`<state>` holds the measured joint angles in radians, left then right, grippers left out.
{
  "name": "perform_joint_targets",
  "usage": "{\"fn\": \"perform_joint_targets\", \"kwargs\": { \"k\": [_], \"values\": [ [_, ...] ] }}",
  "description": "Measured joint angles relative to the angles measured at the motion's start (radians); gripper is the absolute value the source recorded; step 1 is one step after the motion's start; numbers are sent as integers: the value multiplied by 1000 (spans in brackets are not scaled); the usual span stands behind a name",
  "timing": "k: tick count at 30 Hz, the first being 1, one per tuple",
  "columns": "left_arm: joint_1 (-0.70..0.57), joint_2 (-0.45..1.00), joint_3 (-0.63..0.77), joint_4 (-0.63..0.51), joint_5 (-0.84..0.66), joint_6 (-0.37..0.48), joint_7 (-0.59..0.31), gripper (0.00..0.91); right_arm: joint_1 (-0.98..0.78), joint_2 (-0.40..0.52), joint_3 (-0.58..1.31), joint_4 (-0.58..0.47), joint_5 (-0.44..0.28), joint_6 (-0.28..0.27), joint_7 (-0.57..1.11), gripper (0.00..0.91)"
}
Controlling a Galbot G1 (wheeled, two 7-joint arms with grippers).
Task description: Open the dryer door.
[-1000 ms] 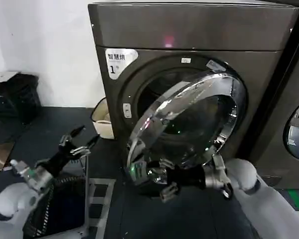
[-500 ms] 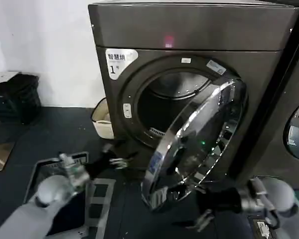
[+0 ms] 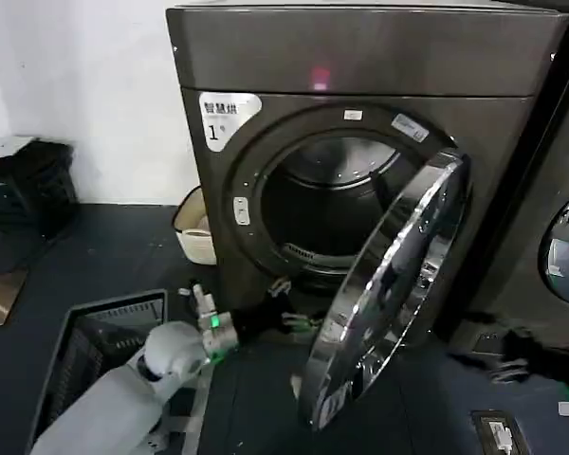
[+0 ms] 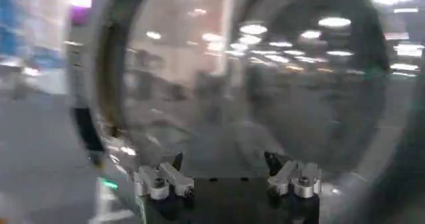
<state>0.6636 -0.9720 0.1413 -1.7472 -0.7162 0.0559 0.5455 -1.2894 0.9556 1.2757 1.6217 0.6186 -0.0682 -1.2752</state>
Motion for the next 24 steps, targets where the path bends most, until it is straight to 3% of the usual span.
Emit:
{"fn": "perform_joint_targets", "kwargs": {
  "k": [6,12,16,19,24],
  "values": [
    [-31,-29,72,-11,-1,-4,4,907,-41,85,179,48,72,52,274,907],
    [-74,-61,159,-16,-14,4,-2,907,-80,186,287,176,94,58,611,907],
    [-105,-80,213,-22,-23,4,-10,907,-103,208,376,220,115,61,818,907],
    [-139,-103,259,-5,-45,0,-33,907,-124,202,458,218,53,61,952,907],
    [-207,-148,342,28,-45,-1,-56,907,-159,177,560,203,-54,2,1105,907]
  ]
}}
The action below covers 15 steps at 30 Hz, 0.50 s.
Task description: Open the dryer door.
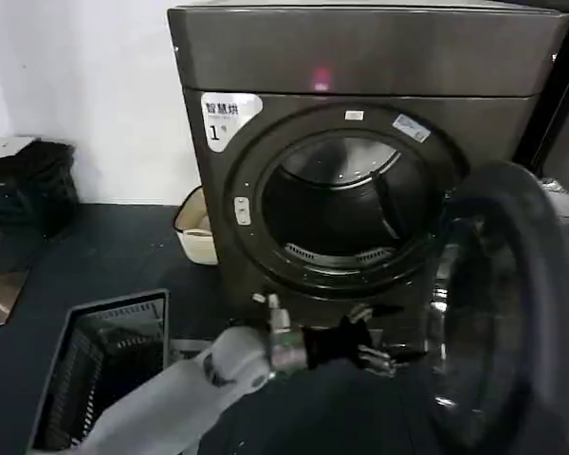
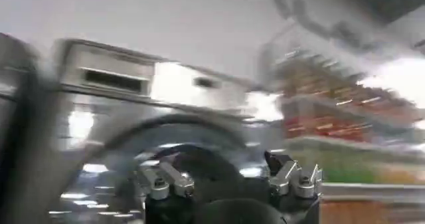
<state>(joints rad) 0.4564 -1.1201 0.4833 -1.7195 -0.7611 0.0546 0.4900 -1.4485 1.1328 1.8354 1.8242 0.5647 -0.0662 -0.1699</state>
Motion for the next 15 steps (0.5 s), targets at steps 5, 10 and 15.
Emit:
{"fn": "perform_joint_targets", "kwargs": {
  "k": [5,10,15],
  "values": [
    [-61,-50,62,27,-5,-20,-51,907,-33,-15,77,-20,-133,-35,76,907],
    [-113,-98,111,63,-14,-33,-66,907,-57,-23,122,-8,-161,-116,104,907],
    [-167,-159,153,128,-16,-67,-65,907,-80,-16,128,10,-159,-109,99,907]
  ]
}}
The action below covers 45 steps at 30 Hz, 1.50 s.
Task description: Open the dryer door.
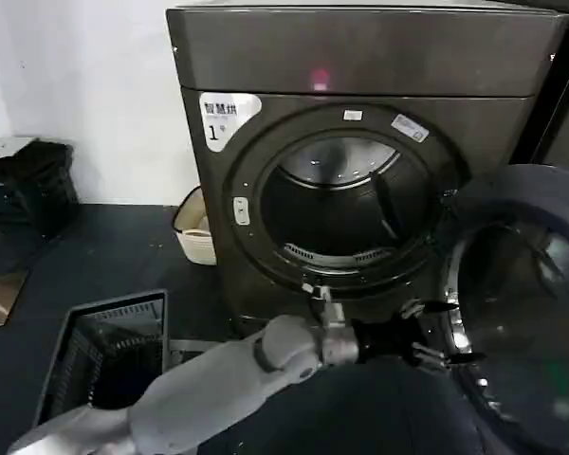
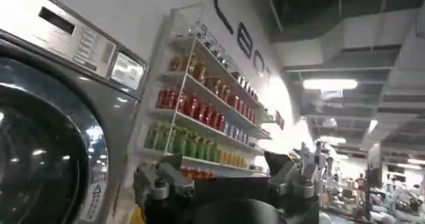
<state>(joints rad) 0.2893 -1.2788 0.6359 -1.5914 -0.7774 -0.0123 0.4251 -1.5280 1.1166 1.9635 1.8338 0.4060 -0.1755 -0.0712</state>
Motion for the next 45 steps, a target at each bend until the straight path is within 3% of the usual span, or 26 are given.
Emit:
{"fn": "perform_joint_targets", "kwargs": {
  "k": [13,18,28,45],
  "values": [
    [-64,-173,51,197,44,-69,-6,907,-32,9,33,31,40,15,27,907],
    [-78,-210,59,245,58,-78,-10,907,-29,0,47,36,54,-28,92,907],
    [-108,-276,61,318,77,-60,-29,907,-35,-12,91,1,52,-42,135,907],
    [-130,-330,20,442,140,-72,-55,907,-41,-15,113,-24,37,-3,73,907]
  ]
}}
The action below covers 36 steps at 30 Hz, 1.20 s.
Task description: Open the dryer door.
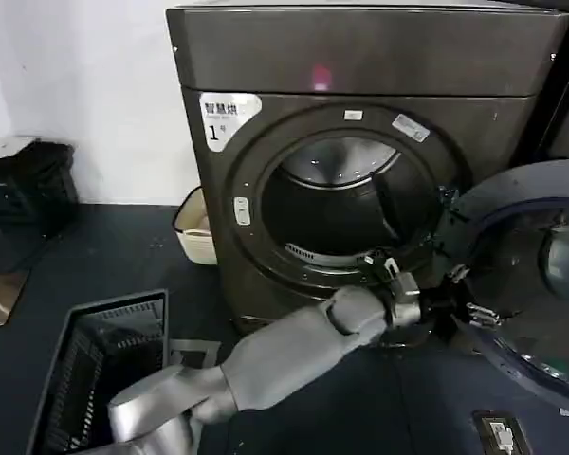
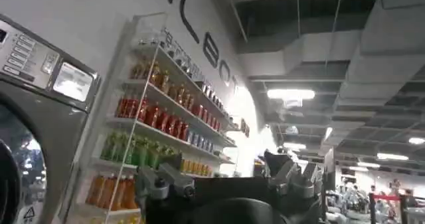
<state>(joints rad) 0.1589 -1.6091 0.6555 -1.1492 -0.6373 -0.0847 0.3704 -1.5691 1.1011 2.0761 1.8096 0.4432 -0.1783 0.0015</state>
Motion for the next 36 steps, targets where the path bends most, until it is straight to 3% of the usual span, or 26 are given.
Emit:
{"fn": "perform_joint_targets", "kwargs": {
  "k": [6,11,21,24,27,30,36],
  "values": [
    [15,0,-5,-35,-22,-14,-3,907,-5,-1,1,-2,0,4,-10,907],
    [41,4,4,-120,-64,-106,-40,907,4,-2,-7,0,-6,8,-15,907],
    [86,297,53,-307,-44,-325,-120,907,18,-10,-22,-1,-17,17,-24,907],
    [92,390,54,-364,-56,-331,-160,907,22,-13,-19,5,-33,24,-26,907],
    [98,486,40,-422,-52,-303,-199,907,31,-12,-18,7,-92,62,-14,907],
    [100,590,23,-487,-65,-286,-230,907,40,-12,-14,16,-137,65,-8,907],
    [108,842,3,-636,-87,-210,-190,907,48,-30,9,39,-200,76,-8,907]
  ]
}}
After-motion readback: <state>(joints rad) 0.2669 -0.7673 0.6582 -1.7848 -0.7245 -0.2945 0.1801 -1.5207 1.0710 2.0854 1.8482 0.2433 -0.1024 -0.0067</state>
